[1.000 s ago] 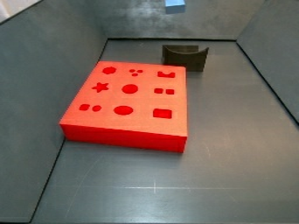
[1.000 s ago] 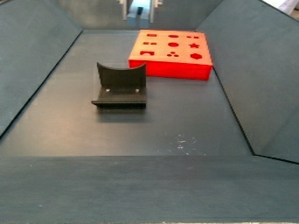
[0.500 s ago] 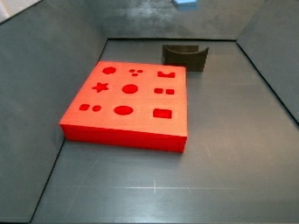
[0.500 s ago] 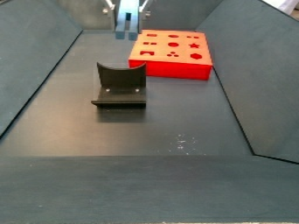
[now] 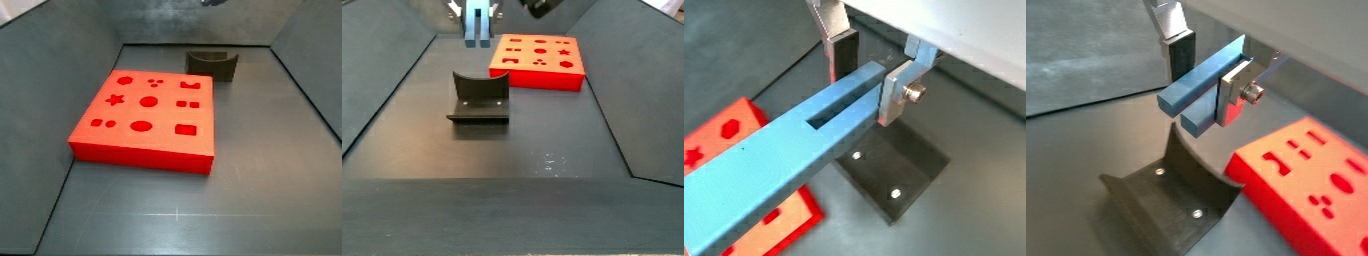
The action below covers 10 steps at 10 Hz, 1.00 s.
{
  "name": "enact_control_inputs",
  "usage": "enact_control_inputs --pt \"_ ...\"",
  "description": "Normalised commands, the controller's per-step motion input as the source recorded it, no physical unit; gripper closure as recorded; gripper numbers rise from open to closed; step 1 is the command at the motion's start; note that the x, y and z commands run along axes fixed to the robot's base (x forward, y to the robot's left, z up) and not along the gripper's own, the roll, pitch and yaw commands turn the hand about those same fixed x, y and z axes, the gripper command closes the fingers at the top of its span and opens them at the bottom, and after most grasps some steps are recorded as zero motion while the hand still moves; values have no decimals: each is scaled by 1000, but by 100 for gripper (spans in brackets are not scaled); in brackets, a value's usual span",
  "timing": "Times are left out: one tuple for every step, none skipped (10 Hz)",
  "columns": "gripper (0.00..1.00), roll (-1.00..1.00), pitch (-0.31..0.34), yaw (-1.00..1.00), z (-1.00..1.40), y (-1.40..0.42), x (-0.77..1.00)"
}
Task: Pick up the double-square object. Move up. Rotate the double-square object. Place the double-square object on the fixture. Regrasp the double-square object. Move to above the board. Insert the double-square object.
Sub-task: Place the double-square object on the fixture.
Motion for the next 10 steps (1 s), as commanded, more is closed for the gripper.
enact_control_inputs --pt "100 -502 148 -121 -7 49 67" --pt "100 -384 127 -125 -10 50 70" --pt "100 -225 95 -116 -2 33 76" --pt "100 -1000 22 -106 -1000 62 102" --pt "100 -1000 12 -108 -1000 72 107" --pt "100 -1000 25 -108 -1000 74 110" --pt "100 -1000 51 -109 -1000 76 124" --pt "100 -1000 60 -113 -1000 82 130" --pt "100 -971 69 -131 -1000 91 143" --pt "100 -861 64 -128 -1000 95 149"
